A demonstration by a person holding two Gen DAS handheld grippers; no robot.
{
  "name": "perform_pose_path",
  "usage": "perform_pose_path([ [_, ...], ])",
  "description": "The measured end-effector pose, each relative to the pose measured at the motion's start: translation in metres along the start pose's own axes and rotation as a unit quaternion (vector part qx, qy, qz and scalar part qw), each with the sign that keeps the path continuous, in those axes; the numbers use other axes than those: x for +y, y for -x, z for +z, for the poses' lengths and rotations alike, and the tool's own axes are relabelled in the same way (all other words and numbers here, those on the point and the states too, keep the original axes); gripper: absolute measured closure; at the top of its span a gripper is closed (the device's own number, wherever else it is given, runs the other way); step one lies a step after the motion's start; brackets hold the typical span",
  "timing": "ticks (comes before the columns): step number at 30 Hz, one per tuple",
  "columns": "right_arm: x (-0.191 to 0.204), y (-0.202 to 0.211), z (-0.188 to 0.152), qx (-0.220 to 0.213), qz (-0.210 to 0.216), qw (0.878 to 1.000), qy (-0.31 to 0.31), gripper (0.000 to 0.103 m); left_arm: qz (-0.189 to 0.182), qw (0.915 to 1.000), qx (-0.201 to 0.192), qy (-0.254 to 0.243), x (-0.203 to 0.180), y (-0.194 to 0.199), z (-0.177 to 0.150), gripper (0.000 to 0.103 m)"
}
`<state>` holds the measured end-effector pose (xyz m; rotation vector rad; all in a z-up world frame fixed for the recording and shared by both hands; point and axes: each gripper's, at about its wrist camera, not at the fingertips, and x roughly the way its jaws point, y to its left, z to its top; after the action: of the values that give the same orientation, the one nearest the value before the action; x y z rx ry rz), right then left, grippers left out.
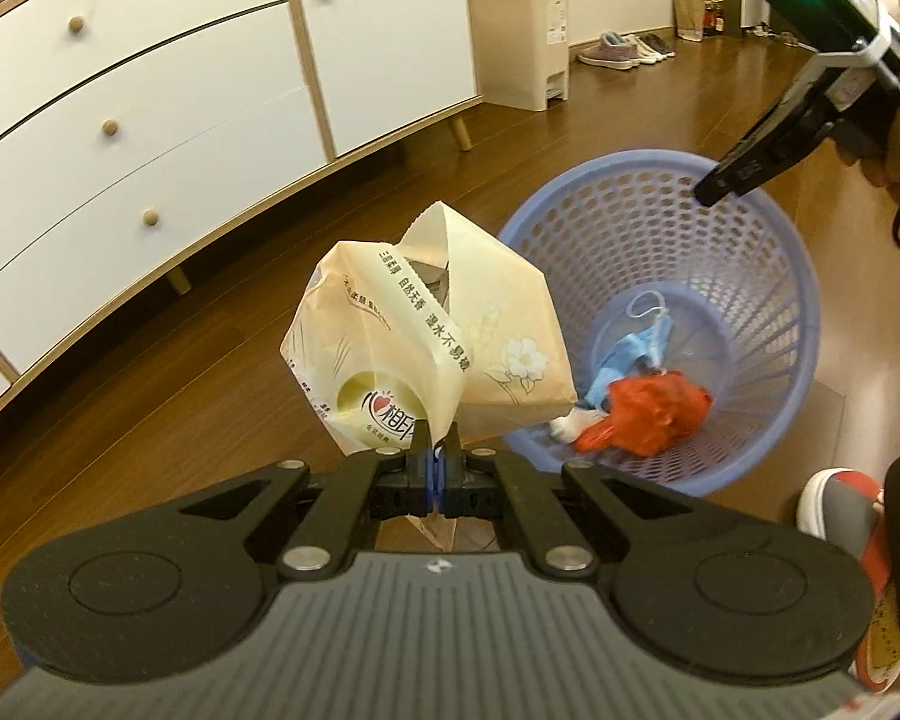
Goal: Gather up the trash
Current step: 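Lift the paper bag with the left tool and carry it over the basket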
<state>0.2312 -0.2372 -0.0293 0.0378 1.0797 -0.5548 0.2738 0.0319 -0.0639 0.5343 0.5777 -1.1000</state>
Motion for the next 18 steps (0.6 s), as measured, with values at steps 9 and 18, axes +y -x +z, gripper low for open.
perform_pose_path([
  [9,0.000,-0.005,-0.001,-0.001,0.003,1.000,0.000,0.094,-0.015,0.9998,-0.009,-0.008,-0.020,-0.001,0.011,0.103],
  [18,-0.001,-0.005,-0.006,0.000,0.000,1.000,-0.008,0.094,-0.025,0.9996,-0.008,-0.013,-0.025,-0.014,0.019,0.103],
])
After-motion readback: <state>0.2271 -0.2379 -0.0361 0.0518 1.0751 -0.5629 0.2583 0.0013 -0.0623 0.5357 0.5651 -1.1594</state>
